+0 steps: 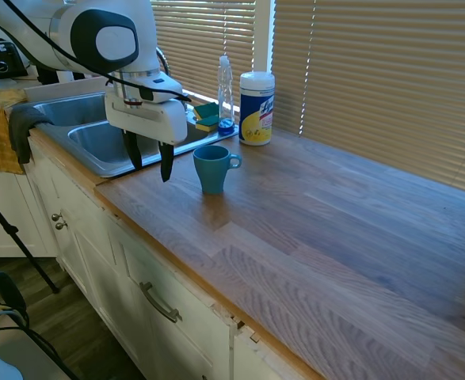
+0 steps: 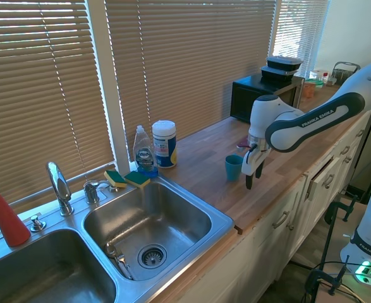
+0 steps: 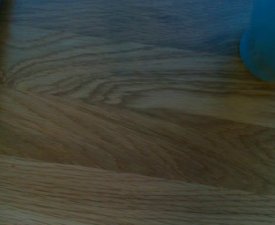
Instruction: Put the mug in the sink
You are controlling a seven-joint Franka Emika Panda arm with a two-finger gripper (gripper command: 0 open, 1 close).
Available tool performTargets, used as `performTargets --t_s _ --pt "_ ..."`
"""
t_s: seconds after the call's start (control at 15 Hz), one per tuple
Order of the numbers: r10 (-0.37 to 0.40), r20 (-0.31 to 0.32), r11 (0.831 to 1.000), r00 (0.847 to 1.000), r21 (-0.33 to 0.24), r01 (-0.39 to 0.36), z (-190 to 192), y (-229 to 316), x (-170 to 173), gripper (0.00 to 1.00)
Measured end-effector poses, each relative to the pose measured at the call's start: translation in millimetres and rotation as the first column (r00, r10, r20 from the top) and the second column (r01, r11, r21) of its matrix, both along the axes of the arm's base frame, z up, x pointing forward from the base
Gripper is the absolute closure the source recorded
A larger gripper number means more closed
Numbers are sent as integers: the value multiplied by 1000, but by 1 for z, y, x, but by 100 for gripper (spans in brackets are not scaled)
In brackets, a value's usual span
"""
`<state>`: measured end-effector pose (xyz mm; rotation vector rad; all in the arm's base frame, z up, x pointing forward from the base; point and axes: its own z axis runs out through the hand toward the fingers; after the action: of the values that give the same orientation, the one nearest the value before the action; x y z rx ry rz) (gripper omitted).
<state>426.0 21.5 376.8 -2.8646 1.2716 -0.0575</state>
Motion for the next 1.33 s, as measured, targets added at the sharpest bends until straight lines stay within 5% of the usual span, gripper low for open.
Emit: performTargets --t_s 0.73,1.33 --pt "-147 103 989 984 21 146 48 -58 32 0" --pt "-341 64 940 938 42 339 30 -104 88 0"
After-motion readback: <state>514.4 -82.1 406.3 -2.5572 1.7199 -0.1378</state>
